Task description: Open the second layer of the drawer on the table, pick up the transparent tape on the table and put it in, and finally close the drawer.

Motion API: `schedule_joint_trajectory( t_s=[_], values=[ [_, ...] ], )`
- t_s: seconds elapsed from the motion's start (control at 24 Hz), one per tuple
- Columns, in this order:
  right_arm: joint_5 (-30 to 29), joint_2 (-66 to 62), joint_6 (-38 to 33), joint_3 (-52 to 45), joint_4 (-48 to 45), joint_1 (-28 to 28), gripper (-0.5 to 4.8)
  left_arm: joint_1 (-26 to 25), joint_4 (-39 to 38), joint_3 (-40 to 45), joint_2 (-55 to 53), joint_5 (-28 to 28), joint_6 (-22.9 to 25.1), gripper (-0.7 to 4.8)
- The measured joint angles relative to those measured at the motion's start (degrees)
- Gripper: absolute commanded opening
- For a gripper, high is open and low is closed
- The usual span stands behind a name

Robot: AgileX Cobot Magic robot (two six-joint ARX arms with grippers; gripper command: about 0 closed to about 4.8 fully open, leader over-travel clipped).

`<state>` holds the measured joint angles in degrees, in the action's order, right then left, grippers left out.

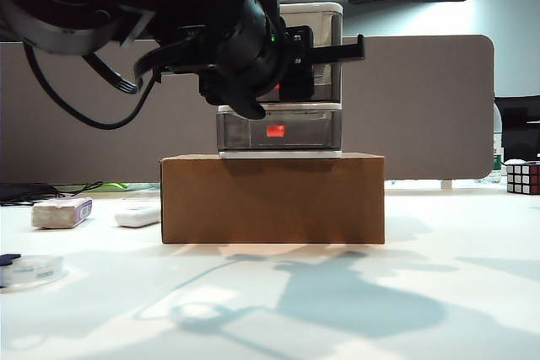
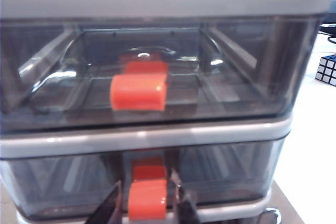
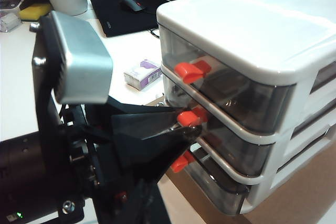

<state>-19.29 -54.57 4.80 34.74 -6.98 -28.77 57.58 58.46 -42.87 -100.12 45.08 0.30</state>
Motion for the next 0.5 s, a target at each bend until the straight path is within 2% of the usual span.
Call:
schedule_joint_trajectory(
  t_s=[0.08,0.25,0.5],
  values=[
    [0.0,0.0,0.0,0.0,0.0,0.0,-0.05,0.0,0.0,0.0,0.0,0.0,0.0,0.51],
    [0.1,-0.2,0.0,0.0,-0.3,0.0,-0.05,0.0,0.0,0.0,0.0,0.0,-0.1,-0.06],
    [0.2,-5.9,0.0,0.0,-8.2,0.0,-0.05,0.1,0.0,0.0,0.0,0.0,-0.1,-0.06]
  ],
)
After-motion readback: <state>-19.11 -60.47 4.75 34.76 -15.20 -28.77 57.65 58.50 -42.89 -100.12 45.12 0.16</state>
